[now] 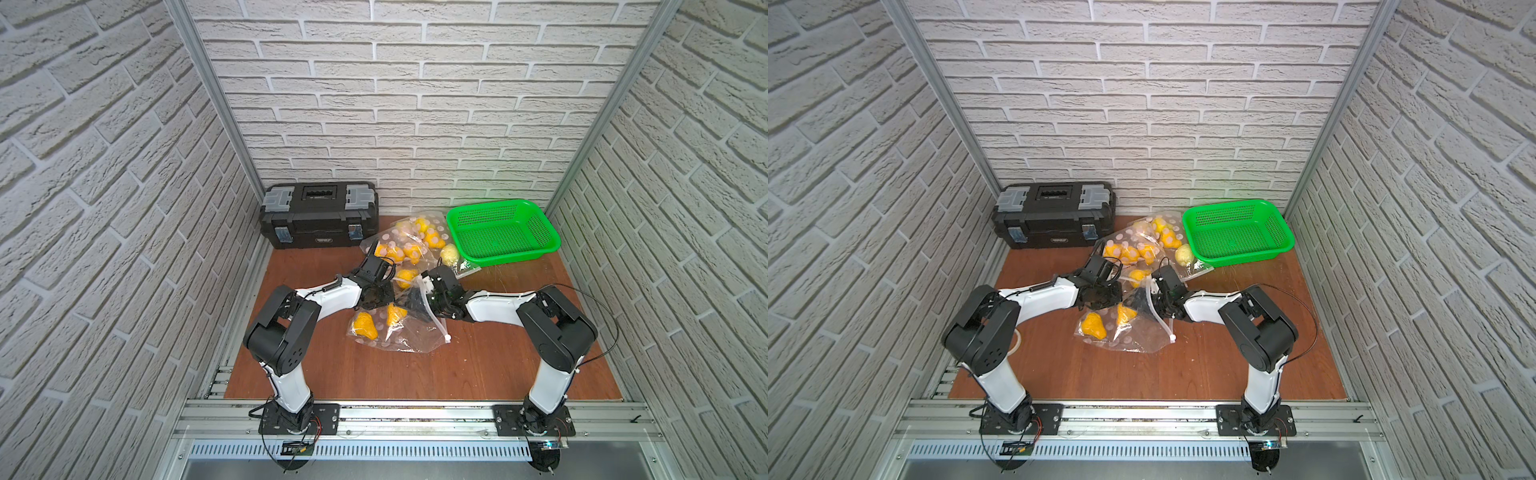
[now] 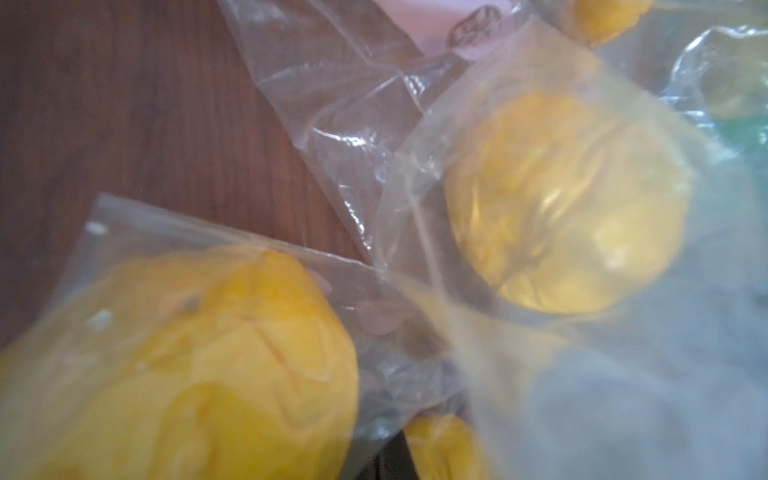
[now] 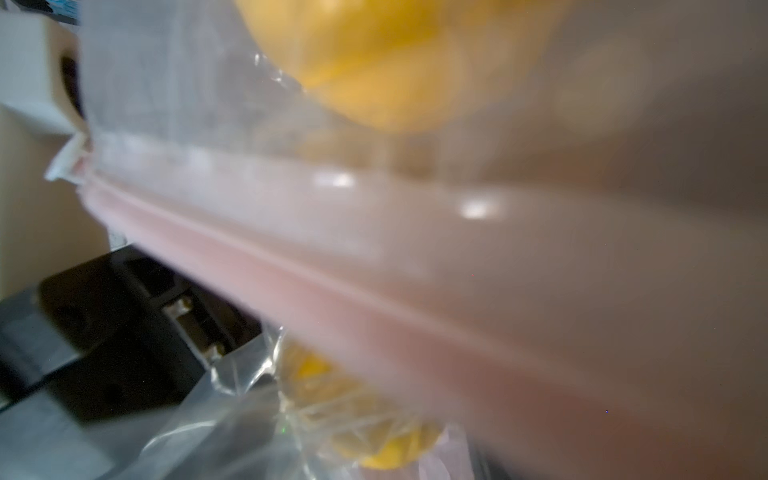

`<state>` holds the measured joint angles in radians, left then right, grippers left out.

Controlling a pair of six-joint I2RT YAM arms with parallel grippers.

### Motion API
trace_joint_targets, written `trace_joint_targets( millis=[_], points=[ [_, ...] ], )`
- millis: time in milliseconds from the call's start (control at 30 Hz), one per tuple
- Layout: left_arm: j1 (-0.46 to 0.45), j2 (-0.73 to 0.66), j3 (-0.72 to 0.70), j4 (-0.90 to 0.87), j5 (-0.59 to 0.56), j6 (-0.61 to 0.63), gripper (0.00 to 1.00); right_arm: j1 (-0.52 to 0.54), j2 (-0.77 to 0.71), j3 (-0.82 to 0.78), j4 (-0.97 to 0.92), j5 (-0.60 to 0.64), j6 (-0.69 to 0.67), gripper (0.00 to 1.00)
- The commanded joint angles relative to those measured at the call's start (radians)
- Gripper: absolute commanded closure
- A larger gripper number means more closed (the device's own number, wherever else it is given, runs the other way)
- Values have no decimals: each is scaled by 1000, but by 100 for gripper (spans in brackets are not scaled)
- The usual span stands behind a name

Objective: Open the zip-top bag and take out the pear
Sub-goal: Pick up the pear from the zipper food storage bag.

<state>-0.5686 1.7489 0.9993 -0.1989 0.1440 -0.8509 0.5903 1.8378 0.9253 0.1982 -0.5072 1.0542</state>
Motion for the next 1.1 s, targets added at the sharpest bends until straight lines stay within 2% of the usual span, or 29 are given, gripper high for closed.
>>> trace_joint_targets(
  millis=[0, 300, 533, 600, 700, 733, 900, 1067],
  points=[
    [-17, 32, -32, 58, 84, -24, 100, 18, 36, 34, 12, -28, -27, 26],
    [-11, 57, -93, 186, 165, -69, 100, 27, 90, 51, 73, -111, 32, 26],
    [5, 70, -132, 316, 258, -98, 100, 29, 83, 81, -59, -133, -8, 25],
    [7, 68, -135, 320, 261, -93, 100, 28, 71, 77, -88, -116, -23, 32],
    [23, 53, -146, 273, 227, -82, 100, 18, 34, 39, -95, -86, -25, 52],
    [31, 49, -147, 245, 209, -75, 100, 11, 17, 24, -98, -81, -23, 55],
    [50, 32, -134, 82, 110, -16, 100, -24, -101, -55, -149, -55, -53, 56],
    [85, 45, -161, 56, 100, -5, 100, -81, -226, -132, -232, -59, -95, 56]
  ],
)
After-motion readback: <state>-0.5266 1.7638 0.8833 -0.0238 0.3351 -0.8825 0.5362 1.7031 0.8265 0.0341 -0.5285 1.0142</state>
